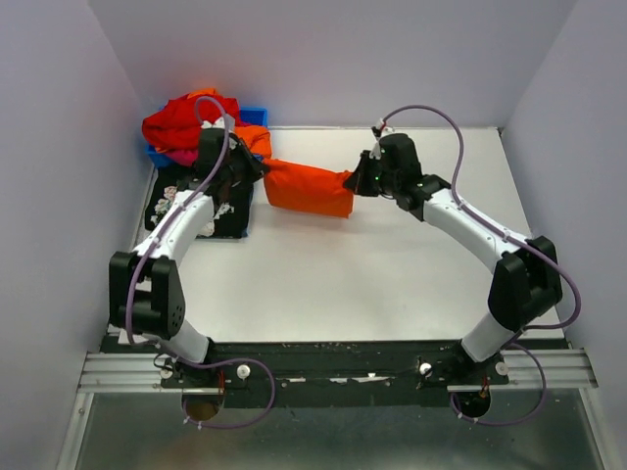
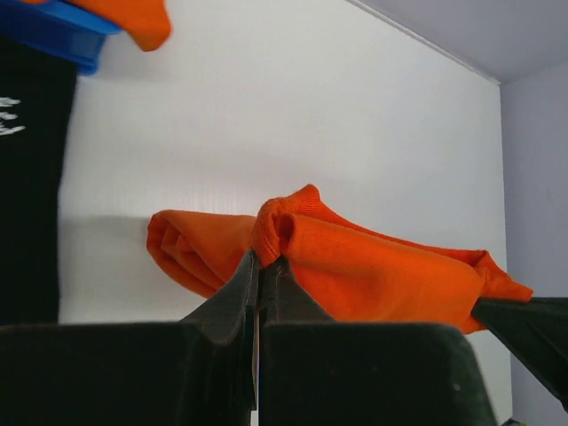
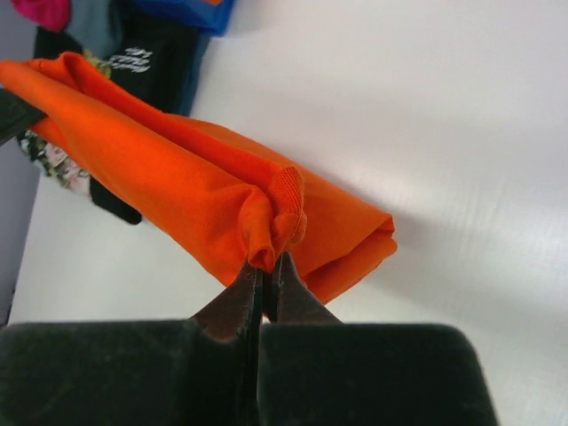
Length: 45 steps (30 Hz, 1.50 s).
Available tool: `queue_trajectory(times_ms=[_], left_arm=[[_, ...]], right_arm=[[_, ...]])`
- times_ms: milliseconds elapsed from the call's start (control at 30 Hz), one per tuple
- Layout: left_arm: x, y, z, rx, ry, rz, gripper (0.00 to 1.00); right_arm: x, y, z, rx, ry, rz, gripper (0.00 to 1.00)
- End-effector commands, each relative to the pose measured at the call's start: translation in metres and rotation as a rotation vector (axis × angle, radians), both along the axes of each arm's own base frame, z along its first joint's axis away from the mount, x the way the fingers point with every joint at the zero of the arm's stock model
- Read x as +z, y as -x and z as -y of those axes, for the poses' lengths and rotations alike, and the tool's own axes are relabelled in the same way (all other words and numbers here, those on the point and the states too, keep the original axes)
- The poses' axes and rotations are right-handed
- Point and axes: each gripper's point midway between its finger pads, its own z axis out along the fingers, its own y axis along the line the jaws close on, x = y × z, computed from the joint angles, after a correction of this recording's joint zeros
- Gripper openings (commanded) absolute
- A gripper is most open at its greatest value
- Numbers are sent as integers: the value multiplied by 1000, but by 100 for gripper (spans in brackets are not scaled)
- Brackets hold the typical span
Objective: Fold and stack the t-shirts
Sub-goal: Put the neatly folded tshirt into the corner of the board with both arms
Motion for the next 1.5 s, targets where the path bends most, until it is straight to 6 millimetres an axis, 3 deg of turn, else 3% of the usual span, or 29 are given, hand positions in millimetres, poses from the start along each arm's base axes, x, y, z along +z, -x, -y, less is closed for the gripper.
queue_trajectory(times_ms=[0,133,333,500,733,933,1200,1467], left_arm=[[28,30,-70,194,-108,-30,0],[52,45,-128,341,-114,-6,0],[81,67,-207,537,-228,-23,0],[77,88,-265,706,-277,-40,0],[60,101,-322,861,-262,-81,0],[37,98,-346,942,-251,-99,0],[16,64,-358,933,-204,-78,0],[-5,21,-361,865,-155,-76,0]], right_arm=[[58,7,-38,70,-41,133,1],[85,14,-81,144,-86,166,1],[101,27,-155,263,-103,171,1],[99,35,-207,304,-142,188,1],[74,33,-267,356,-188,154,1],[45,28,-295,365,-193,130,1],[11,8,-307,310,-181,126,1],[0,-40,-293,208,-206,132,1]])
